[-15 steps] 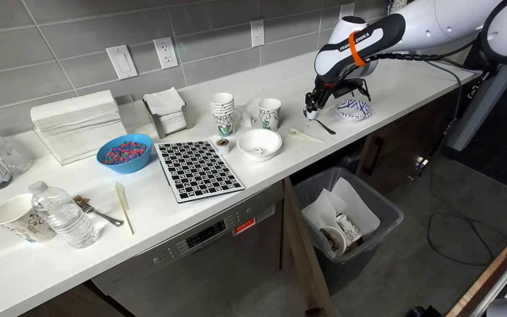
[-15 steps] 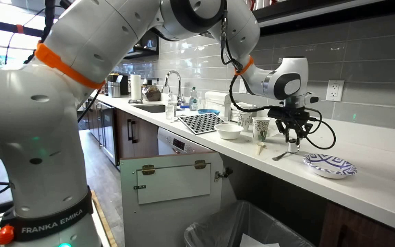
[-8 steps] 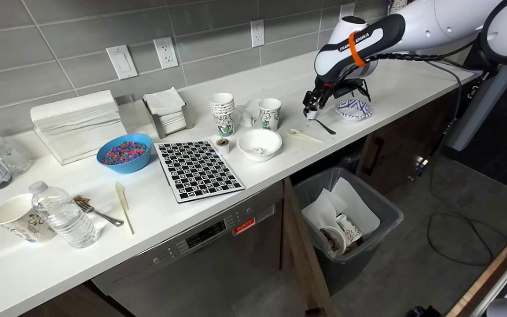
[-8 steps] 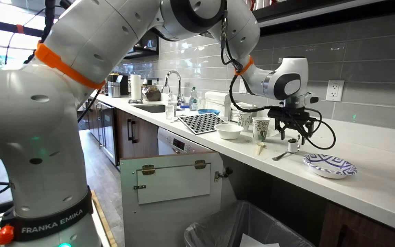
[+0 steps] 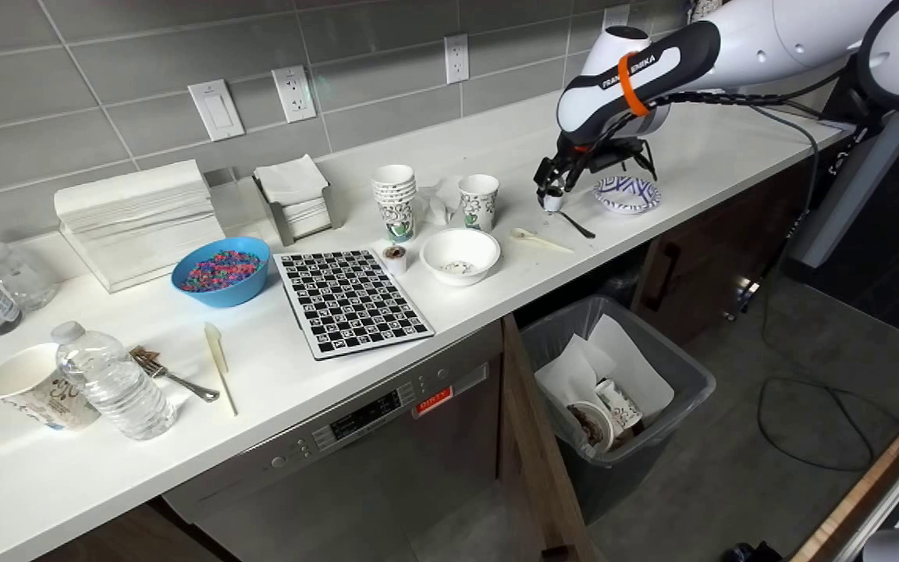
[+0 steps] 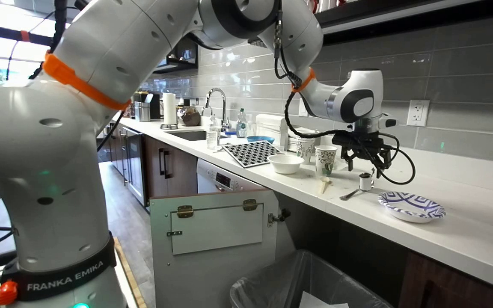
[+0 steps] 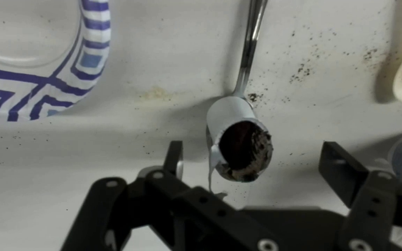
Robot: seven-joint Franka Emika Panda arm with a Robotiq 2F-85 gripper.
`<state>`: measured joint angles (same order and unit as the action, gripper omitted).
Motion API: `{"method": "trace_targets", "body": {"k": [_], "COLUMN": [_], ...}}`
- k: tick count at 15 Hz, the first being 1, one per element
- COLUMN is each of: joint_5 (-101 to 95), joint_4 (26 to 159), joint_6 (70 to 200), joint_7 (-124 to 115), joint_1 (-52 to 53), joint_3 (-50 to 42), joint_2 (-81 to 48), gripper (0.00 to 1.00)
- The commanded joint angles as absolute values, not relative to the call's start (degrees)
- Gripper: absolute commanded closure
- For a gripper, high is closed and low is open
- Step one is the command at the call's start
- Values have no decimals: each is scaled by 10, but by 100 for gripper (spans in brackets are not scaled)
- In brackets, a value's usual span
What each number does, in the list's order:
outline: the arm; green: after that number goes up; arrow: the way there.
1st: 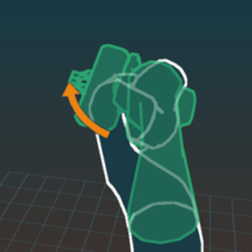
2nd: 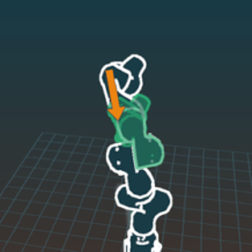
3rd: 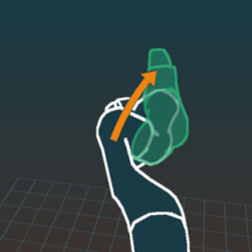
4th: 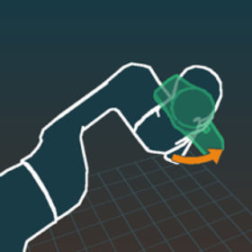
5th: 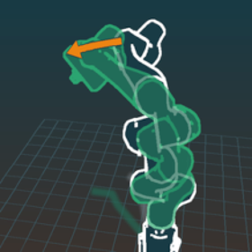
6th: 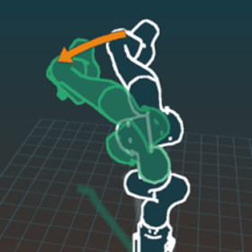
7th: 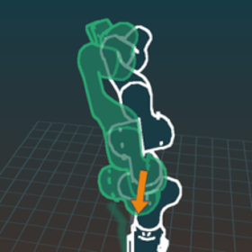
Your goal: Put the coffee pod on the silver spoon then throw the pod in the bin using the spoon.
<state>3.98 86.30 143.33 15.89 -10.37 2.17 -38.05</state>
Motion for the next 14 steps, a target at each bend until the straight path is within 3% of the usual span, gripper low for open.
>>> {"method": "trace_targets", "body": {"k": [1,8,14], "joint_5": [44,35,35], "joint_4": [910,995,983], "joint_6": [1428,1433,1428], "joint_7": [134,84,86], "joint_1": [-96,-83,-86], "joint_3": [19,-2,-8], "joint_2": [-349,-303,-318], "gripper": [0,0,0]}}
